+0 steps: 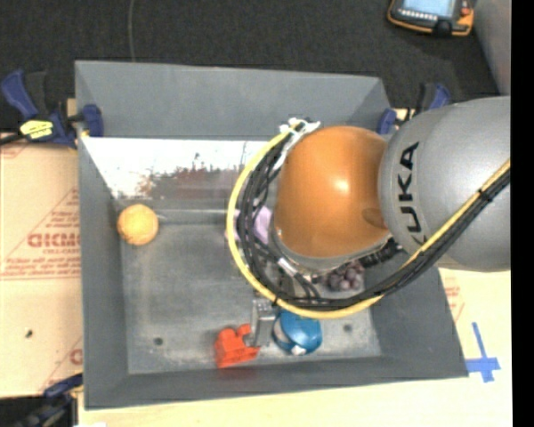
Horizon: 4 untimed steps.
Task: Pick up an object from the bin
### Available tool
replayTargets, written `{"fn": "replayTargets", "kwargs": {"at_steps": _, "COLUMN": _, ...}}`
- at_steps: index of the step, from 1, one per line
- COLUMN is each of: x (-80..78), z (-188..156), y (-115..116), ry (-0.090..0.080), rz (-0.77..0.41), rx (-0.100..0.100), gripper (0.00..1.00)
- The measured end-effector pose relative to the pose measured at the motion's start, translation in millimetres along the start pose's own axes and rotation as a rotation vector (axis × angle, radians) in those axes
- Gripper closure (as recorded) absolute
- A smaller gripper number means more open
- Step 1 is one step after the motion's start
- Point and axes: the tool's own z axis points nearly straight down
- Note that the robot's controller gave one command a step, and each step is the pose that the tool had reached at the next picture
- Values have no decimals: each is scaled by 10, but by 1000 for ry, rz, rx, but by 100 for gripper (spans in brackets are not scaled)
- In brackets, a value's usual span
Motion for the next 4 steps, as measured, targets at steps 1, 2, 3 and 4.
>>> {"fn": "replayTargets", "kwargs": {"at_steps": 1, "x": -17, "z": -31, "y": -6, "ry": -7, "rz": 4, "rx": -1, "gripper": 0}}
{"fn": "replayTargets", "kwargs": {"at_steps": 2, "x": -5, "z": 938, "y": -173, "ry": -9, "rz": -278, "rx": 1, "gripper": 0}}
{"fn": "replayTargets", "kwargs": {"at_steps": 3, "x": 23, "z": 676, "y": -159, "ry": -14, "rz": -304, "rx": 1, "gripper": 0}}
{"fn": "replayTargets", "kwargs": {"at_steps": 4, "x": 31, "z": 1045, "y": -267, "ry": -5, "rz": -338, "rx": 1, "gripper": 0}}
